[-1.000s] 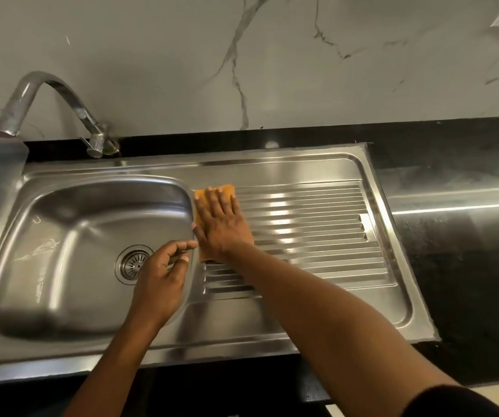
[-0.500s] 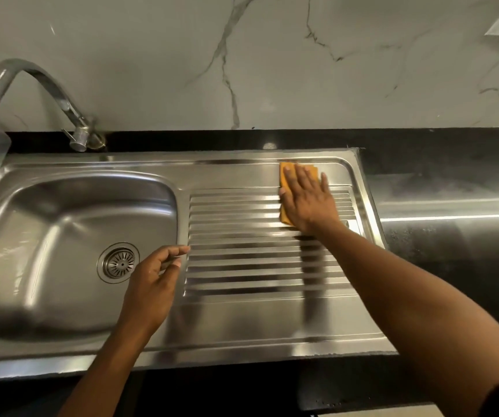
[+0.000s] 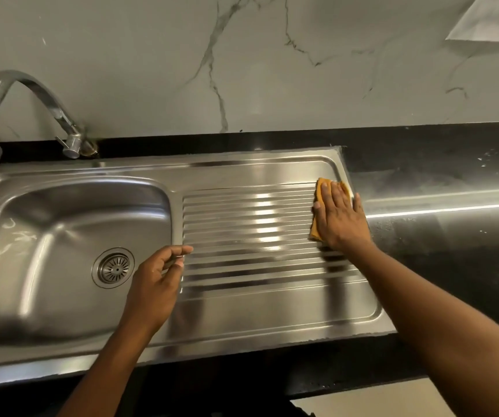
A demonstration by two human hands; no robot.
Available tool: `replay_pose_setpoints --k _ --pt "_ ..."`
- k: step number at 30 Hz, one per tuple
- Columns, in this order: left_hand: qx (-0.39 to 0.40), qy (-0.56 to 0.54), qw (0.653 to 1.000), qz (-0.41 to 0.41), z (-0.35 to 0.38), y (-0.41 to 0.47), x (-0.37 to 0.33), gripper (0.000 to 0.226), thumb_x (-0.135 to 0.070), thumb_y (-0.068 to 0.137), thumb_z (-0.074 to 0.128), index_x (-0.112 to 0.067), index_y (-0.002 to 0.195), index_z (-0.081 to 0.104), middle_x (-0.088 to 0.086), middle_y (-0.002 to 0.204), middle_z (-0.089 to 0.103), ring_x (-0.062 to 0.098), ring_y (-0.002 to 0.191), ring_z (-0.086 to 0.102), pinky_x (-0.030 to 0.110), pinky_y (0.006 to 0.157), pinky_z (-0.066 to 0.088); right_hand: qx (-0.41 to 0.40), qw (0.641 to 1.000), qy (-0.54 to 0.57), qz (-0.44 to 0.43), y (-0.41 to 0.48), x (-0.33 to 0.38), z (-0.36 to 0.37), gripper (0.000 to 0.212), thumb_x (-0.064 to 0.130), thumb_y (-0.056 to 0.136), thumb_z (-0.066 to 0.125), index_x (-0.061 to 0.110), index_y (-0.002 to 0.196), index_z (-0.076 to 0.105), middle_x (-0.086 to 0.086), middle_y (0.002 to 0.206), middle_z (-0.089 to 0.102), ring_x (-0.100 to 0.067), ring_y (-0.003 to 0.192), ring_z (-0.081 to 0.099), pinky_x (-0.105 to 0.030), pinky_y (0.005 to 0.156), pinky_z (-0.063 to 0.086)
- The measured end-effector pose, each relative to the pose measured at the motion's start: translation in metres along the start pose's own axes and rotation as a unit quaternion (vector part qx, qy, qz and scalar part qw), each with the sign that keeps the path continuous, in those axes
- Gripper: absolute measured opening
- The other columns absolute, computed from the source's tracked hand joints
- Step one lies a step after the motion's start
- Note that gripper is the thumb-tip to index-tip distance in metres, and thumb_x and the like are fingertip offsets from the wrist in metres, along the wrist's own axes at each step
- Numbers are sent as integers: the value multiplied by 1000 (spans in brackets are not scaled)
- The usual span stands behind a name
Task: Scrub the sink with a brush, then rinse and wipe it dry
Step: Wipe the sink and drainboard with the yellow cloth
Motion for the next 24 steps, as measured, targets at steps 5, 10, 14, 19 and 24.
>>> replay_pose_setpoints --k 5,10,14,19,24 --pt "19 -15 1000 13 6 1 -7 33 -7 103 56 -33 113 74 -15 118 73 1 115 66 16 88 53 2 1000 0 9 -64 5 5 70 59 107 -1 23 161 -26 0 171 -22 -21 159 -17 -52 129 -5" --pt "42 -20 999 18 15 4 -14 33 -10 104 56 -38 111 73 -16 118 74 4 116 67 35 103 53 5 999 21 40 -126 11 9 66 56 107 0 27 159 -29 2 170 -25 -17 157 -22 -46 129 -7" --pt "61 -11 998 29 19 9 -18 32 -11 104 56 -37 112 73 -15 119 73 5 115 67 37 101 54 12 995 26 92 -162 15 20 69 53 110 9 23 159 -30 -1 170 -26 -17 157 -23 -43 130 -5" --pt "71 -8 997 37 18 13 -22 32 -10 104 56 -36 111 73 -16 118 73 5 115 67 37 101 54 4 977 75 200 -185 34 23 66 44 112 15 12 165 -7 -15 173 -1 -29 160 -1 -44 130 8" --pt "79 -6 996 37 11 17 -21 33 -13 104 56 -38 113 74 -14 119 73 7 115 67 39 99 55 -26 967 154 203 -199 87 22 63 39 113 16 4 164 12 -20 171 15 -34 159 12 -49 129 16"
Point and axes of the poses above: each hand's wrist, its own y-axis towards the middle knuckle, its own z-axis out of the palm, x = y × z, the point moved 9 cm from there along y, towards the middle knuckle
